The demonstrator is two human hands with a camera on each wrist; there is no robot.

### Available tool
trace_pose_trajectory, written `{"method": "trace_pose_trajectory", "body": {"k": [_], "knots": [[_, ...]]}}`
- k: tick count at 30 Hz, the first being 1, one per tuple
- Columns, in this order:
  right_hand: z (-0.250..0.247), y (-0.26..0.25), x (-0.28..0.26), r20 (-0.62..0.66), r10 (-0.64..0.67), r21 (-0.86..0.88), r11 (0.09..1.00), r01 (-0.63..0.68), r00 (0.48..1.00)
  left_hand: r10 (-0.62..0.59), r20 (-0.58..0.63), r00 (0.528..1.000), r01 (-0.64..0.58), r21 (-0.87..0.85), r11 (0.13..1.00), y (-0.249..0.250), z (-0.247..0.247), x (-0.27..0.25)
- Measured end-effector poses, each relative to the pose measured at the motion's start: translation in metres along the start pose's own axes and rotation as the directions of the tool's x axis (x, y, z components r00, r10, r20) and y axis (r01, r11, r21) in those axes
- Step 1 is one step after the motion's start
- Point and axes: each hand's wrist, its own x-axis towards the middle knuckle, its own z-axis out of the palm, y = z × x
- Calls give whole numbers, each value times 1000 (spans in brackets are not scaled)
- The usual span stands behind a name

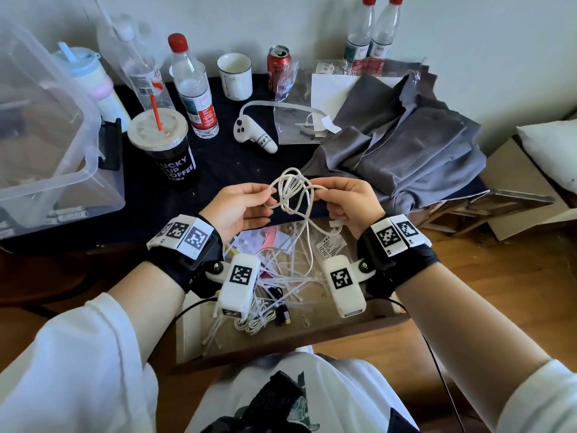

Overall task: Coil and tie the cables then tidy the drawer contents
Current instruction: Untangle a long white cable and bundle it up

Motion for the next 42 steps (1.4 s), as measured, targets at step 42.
{"method": "trace_pose_trajectory", "body": {"k": [42], "knots": [[14, -11, 10, -30, -147, -165, 976, 140, 989, 4, 202, 979, -61, 275, 960, -8, 17, 4]]}}
